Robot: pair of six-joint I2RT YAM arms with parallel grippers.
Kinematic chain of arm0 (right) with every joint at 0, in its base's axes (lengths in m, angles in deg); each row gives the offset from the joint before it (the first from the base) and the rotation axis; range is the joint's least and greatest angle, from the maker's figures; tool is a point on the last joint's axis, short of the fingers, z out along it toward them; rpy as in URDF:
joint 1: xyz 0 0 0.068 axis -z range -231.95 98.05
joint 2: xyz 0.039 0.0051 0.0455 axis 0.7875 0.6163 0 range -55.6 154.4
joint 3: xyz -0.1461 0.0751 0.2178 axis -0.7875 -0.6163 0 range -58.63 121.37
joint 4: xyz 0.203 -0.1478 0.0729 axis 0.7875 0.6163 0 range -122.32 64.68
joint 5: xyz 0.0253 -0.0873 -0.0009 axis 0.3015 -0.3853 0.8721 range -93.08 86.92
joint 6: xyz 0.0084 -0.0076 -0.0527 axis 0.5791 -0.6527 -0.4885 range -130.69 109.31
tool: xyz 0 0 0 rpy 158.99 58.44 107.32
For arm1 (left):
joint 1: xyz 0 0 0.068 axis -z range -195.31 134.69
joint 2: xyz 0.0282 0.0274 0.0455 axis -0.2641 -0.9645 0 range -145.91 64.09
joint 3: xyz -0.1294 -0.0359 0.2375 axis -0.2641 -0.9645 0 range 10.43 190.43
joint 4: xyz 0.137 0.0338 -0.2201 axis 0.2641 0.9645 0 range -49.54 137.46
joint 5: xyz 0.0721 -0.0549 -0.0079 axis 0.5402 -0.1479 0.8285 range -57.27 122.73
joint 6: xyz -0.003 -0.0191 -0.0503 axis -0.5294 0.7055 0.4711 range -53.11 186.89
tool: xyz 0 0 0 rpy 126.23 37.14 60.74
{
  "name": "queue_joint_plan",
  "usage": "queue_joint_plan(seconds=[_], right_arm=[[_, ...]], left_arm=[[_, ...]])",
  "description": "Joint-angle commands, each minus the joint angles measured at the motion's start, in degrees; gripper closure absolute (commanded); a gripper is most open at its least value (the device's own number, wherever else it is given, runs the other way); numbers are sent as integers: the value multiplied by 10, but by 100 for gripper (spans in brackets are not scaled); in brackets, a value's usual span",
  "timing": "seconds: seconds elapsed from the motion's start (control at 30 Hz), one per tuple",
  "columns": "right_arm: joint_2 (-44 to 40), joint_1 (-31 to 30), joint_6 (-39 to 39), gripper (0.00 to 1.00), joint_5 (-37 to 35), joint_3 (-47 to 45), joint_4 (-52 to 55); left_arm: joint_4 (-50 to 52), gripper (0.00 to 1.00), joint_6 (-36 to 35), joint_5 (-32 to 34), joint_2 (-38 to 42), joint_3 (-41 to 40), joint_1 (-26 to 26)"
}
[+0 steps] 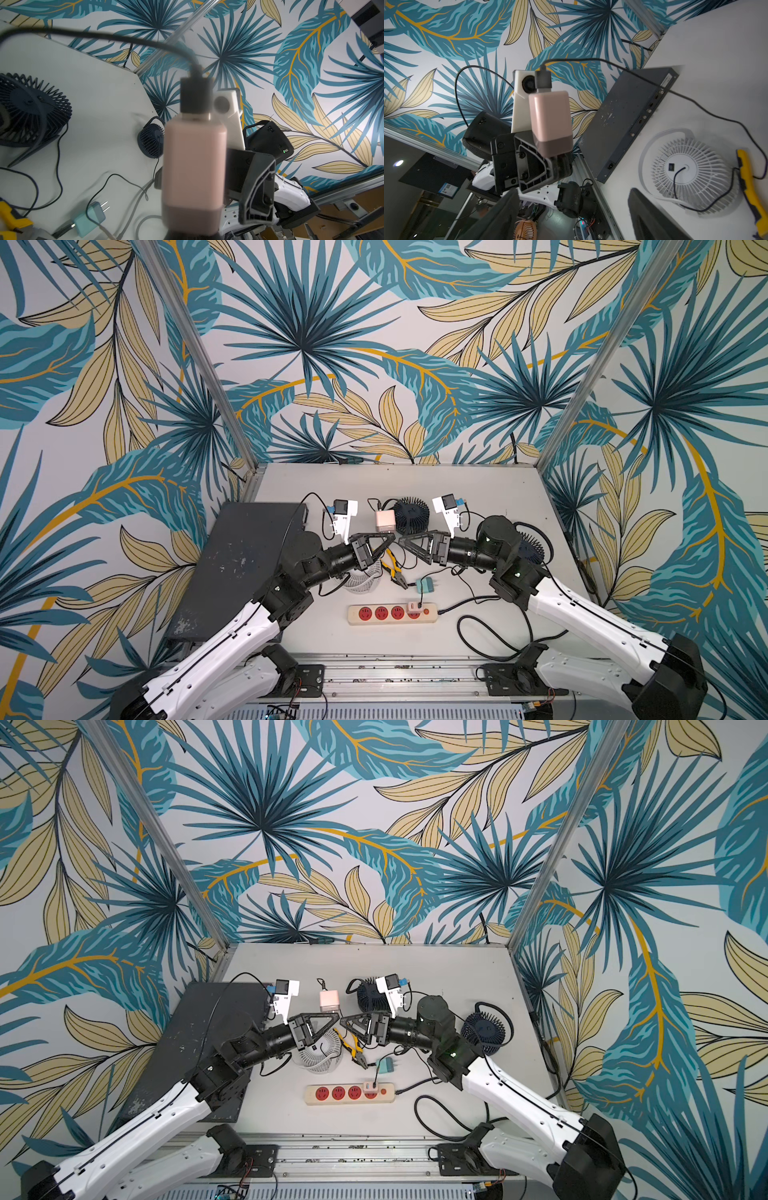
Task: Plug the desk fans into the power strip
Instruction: Pick up the plug from the center of the board.
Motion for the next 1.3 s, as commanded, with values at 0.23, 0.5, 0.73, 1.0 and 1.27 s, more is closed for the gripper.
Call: queue_joint_plan(seconds=[0.23, 0.5, 0.73, 1.0, 1.27], right_arm=[[-25, 60, -60, 7, -42, 47, 205], [-25, 66, -33, 7, 50, 98, 344], [-15, 59, 0, 14, 92, 92, 333], [11, 29, 1, 25, 106, 106, 319], [43, 25, -25, 45, 92, 141, 366]], left_arm=[[256, 96, -437, 37, -27, 68, 21], [289, 95, -586, 171, -67, 110, 119], [264, 94, -582, 180, -77, 95, 146], [261, 94, -578, 183, -94, 96, 164], [264, 94, -585, 185, -105, 92, 167]])
